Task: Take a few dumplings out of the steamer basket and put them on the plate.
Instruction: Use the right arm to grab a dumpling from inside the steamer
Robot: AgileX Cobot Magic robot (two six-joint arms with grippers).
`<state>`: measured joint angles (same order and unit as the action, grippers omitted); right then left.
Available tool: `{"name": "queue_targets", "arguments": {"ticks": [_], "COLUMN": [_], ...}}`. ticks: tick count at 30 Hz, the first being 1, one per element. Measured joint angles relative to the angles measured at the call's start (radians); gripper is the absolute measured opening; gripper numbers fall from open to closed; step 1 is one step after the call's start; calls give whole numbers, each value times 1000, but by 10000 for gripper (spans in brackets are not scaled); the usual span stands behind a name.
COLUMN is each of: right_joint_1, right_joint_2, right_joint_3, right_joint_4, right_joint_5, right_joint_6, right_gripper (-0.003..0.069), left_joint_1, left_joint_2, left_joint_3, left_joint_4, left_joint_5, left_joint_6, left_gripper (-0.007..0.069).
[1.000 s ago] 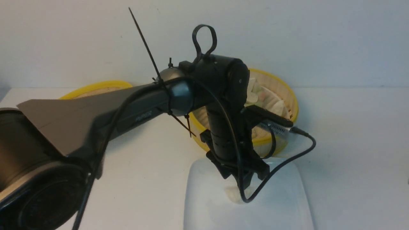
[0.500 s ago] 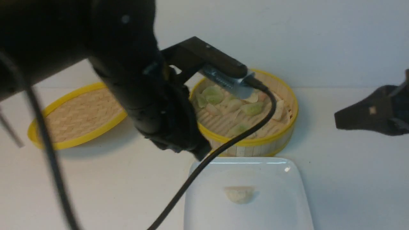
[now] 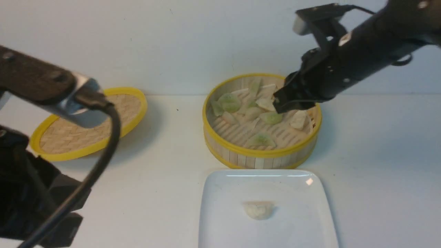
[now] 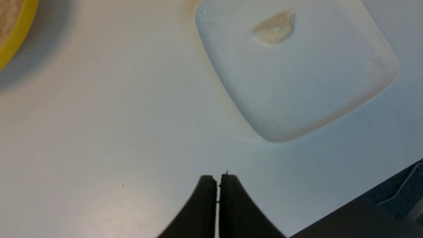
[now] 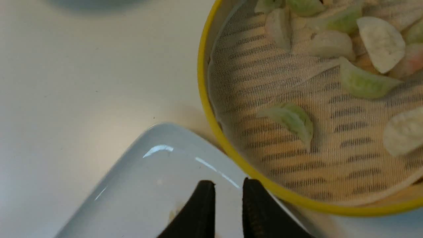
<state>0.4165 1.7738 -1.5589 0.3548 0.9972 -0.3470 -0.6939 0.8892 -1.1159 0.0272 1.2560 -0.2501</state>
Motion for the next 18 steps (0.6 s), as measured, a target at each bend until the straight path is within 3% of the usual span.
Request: {"name": "queue_targets", "arguments": {"ticks": [9, 13, 18], "right_joint_1": [25, 25, 25], "right_joint_2": [344, 432, 494], "right_joint_3": [-264, -311, -329], "right_joint_4": [-167, -210, -214], "right_joint_5": [47, 57, 56], "right_joint_6": [10, 13, 21], "right_gripper": [436, 474, 454], "left_joint_1": [0, 0, 0], "left_joint_2": [-138, -161, -171], "left_joint_3": [19, 19, 21], "left_joint_4": [4, 4, 4], "left_joint_5": [4, 8, 18], "left_joint_6": [-74, -80, -81], "left_gripper": [-2, -2, -2]}}
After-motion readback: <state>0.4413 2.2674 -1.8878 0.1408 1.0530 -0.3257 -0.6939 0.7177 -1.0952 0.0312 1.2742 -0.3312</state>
